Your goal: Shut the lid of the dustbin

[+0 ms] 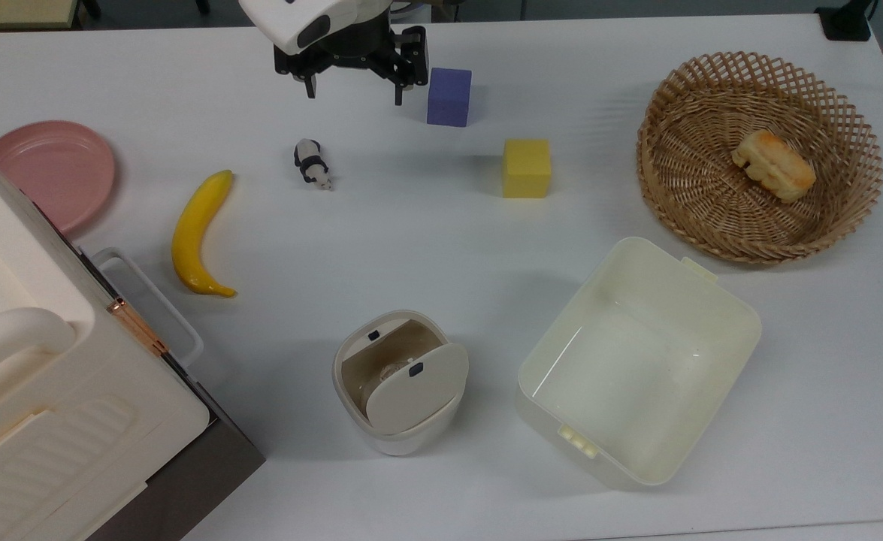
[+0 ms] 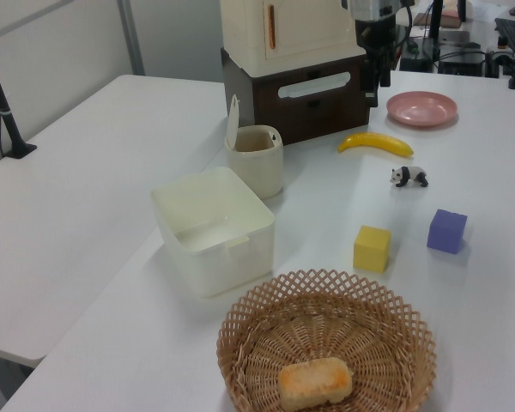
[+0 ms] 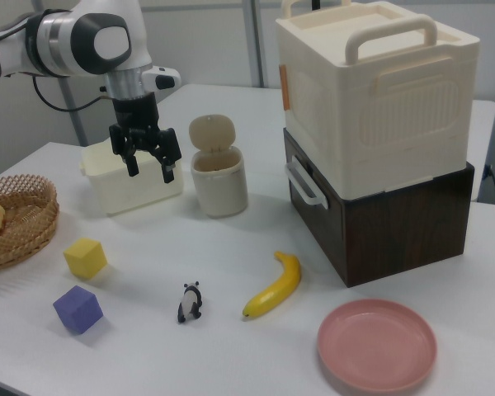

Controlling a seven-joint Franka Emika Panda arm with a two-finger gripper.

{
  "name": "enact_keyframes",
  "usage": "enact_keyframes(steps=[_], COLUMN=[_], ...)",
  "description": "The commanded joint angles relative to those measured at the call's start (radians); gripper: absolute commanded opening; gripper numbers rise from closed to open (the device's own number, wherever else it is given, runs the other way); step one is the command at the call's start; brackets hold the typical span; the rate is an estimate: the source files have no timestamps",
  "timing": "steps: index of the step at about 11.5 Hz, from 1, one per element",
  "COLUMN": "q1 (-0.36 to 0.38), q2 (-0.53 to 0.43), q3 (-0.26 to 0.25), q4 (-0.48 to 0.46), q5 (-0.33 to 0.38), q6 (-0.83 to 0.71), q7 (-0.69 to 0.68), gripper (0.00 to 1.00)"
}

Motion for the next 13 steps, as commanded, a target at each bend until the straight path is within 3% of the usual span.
enact_keyframes(steps=[1,13], q1=[0.007,0.006], q2=[-0.016,-0.016], q3=[-0.008,-0.008], q4=[-0.015,-0.014], q5=[0.011,0.011], q6=[-0.012,-0.03], q7=[-0.005,-0.005], gripper=[1.0,1.0])
